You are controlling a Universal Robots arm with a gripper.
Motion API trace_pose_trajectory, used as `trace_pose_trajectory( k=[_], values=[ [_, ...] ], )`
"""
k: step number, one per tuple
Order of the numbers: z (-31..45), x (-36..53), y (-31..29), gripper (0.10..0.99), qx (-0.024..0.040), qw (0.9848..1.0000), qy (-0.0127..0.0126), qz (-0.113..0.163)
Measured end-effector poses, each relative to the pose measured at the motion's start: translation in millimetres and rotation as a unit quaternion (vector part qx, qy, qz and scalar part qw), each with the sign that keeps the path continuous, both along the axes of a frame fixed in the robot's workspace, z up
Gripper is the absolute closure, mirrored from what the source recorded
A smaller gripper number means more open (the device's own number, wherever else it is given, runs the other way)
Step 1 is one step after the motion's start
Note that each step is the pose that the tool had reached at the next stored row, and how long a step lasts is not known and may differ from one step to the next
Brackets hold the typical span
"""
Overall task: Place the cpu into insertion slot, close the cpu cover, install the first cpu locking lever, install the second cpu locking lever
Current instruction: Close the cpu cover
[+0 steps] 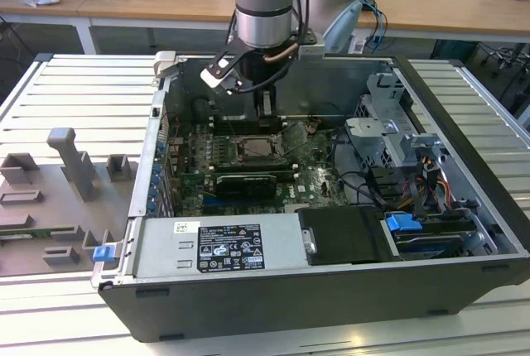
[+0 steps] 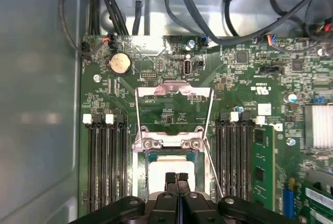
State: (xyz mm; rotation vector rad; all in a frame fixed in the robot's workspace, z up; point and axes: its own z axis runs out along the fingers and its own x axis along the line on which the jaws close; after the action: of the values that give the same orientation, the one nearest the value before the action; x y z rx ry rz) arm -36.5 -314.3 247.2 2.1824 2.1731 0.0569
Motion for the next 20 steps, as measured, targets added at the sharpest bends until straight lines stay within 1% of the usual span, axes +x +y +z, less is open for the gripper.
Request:
trace_pose_trajectory(
  k=[1, 3, 4, 7, 9, 13, 15, 18, 20],
  values=[
    [2.4, 0.0, 0.1, 0.98, -0.0006, 1.0, 0.0, 0.0],
    [2.5, 1.2, 0.1, 0.98, -0.0007, 1.0, 0.0, 0.0],
    [2.5, 3.3, 0.2, 0.98, -0.0007, 1.0, 0.0, 0.0],
    [2.6, 13.2, 0.1, 0.98, -0.0007, 1.0, 0.0, 0.0],
    [5.9, 13.3, 0.1, 0.98, -0.0014, 1.0, 0.0, 0.0],
    [15.5, 13.3, 0.2, 0.98, -0.002, 1.0, 0.0, 0.0],
    [16.0, 14.2, 0.2, 0.98, -0.0022, 1.0, -0.0001, 0.0],
    [16.5, 20.2, 0.1, 0.98, -0.0029, 1.0, 0.0001, 0.0],
    [20.8, 22.0, 0.2, 0.98, -0.0032, 1.0, 0.0, 0.0]
  ],
)
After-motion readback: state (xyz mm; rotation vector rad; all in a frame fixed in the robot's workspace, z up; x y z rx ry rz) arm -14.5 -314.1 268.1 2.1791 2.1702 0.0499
